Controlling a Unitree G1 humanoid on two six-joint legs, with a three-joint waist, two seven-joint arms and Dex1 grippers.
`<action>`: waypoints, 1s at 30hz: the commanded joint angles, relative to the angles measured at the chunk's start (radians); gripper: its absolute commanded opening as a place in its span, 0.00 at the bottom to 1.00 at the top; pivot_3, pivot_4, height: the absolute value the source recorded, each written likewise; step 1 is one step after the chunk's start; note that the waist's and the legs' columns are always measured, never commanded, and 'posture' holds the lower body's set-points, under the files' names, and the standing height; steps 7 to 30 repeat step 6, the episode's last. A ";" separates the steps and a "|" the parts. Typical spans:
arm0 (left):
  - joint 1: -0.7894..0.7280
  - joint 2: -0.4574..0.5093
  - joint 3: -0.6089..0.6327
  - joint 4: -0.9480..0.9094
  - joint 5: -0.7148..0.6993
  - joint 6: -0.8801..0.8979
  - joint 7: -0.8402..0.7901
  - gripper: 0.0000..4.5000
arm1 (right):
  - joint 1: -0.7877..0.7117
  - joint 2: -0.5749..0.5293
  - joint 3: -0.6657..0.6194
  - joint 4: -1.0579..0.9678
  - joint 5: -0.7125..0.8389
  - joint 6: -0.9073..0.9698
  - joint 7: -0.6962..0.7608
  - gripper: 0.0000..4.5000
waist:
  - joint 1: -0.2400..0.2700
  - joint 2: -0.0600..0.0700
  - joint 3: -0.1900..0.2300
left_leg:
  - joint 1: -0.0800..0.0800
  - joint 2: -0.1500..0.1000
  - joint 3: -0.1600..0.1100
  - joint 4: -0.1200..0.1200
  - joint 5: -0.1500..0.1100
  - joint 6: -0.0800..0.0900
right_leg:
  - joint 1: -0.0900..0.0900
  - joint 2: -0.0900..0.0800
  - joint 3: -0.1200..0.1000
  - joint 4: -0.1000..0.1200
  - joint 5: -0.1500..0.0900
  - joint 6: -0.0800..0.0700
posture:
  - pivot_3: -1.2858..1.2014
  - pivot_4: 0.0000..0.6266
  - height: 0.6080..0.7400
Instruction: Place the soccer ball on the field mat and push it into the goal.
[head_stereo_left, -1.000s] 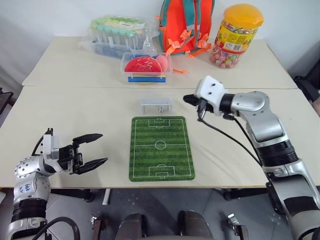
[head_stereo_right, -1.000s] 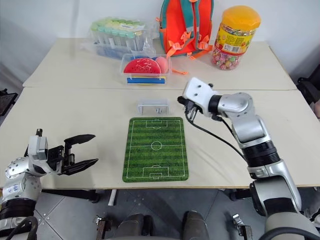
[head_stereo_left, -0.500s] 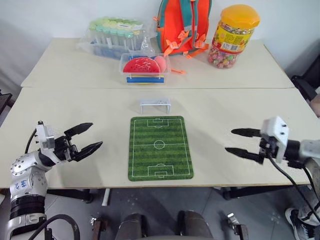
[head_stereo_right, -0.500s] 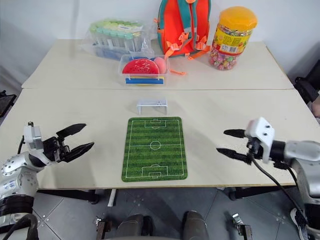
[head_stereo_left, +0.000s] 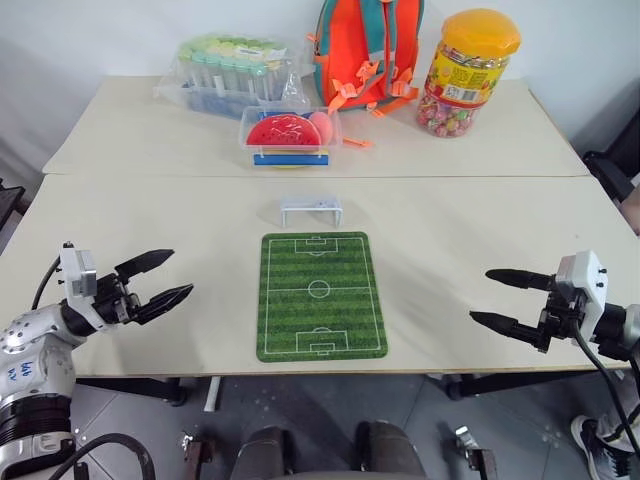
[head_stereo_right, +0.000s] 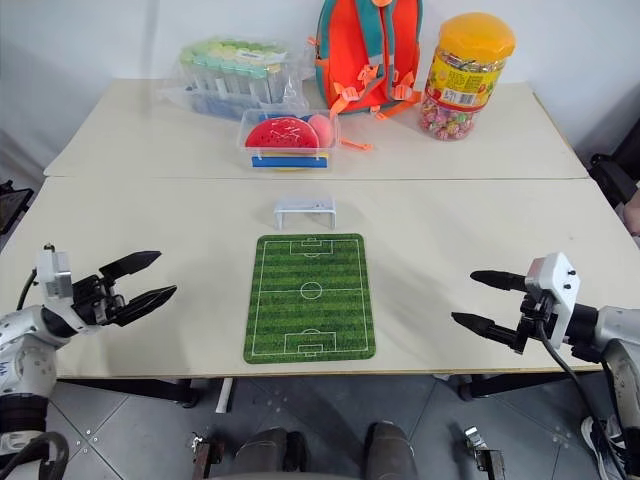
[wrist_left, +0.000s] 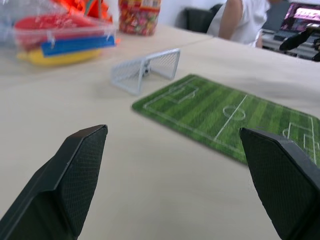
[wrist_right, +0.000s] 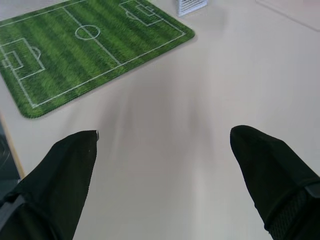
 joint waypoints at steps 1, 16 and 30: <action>0.007 0.024 0.037 -0.038 -0.020 0.008 -0.001 1.00 | -0.026 0.002 -0.008 -0.003 0.014 -0.006 -0.020 0.99 | 0.001 0.000 0.000 | 0.000 0.000 0.000 0.000 0.000 0.000 | 0.000 0.000 0.000 0.000 0.000 0.000 | 0.52 0.24 1.00; 0.002 0.019 0.046 -0.056 -0.030 0.030 -0.002 1.00 | -0.020 0.014 0.000 -0.030 0.014 0.005 -0.046 0.99 | 0.005 0.000 0.000 | 0.000 -0.001 -0.001 0.000 0.000 0.000 | 0.000 -0.001 0.000 0.000 0.000 0.000 | 0.52 0.24 1.00; 0.002 0.019 0.046 -0.056 -0.030 0.030 -0.002 1.00 | -0.020 0.014 0.000 -0.030 0.014 0.005 -0.046 0.99 | 0.005 0.000 0.000 | 0.000 -0.001 -0.001 0.000 0.000 0.000 | 0.000 -0.001 0.000 0.000 0.000 0.000 | 0.52 0.24 1.00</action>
